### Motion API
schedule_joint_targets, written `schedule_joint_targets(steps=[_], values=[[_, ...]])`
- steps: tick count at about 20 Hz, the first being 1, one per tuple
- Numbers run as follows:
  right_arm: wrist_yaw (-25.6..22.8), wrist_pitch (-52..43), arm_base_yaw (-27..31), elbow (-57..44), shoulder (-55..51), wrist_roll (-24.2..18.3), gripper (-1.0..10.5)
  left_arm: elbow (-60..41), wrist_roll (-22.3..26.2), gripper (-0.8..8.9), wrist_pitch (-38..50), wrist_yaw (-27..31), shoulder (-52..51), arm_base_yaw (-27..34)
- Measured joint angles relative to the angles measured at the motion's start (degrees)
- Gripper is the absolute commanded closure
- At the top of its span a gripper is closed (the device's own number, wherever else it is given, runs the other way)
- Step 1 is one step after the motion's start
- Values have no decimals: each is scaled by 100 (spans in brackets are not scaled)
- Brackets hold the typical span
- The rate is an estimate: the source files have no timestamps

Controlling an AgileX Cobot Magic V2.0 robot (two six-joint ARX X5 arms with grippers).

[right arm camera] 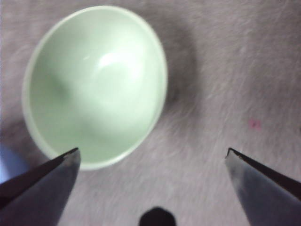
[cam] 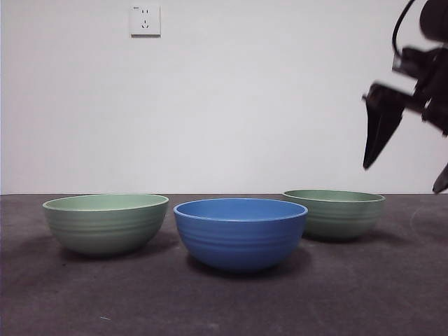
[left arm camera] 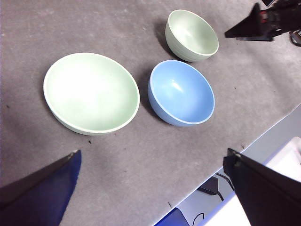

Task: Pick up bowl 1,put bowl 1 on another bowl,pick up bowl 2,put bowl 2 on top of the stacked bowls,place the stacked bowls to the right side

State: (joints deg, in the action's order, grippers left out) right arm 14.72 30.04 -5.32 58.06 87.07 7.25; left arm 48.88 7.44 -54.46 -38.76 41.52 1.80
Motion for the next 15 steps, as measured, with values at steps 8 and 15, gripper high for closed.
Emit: schedule_joint_targets(steps=[8,15], values=[[-144,-776,-68,11,848,184,627,0,0,281,0,2,0,0],[-146,-1303,-297,15,1056,201,958,0,0,282,-24,2,0,0]])
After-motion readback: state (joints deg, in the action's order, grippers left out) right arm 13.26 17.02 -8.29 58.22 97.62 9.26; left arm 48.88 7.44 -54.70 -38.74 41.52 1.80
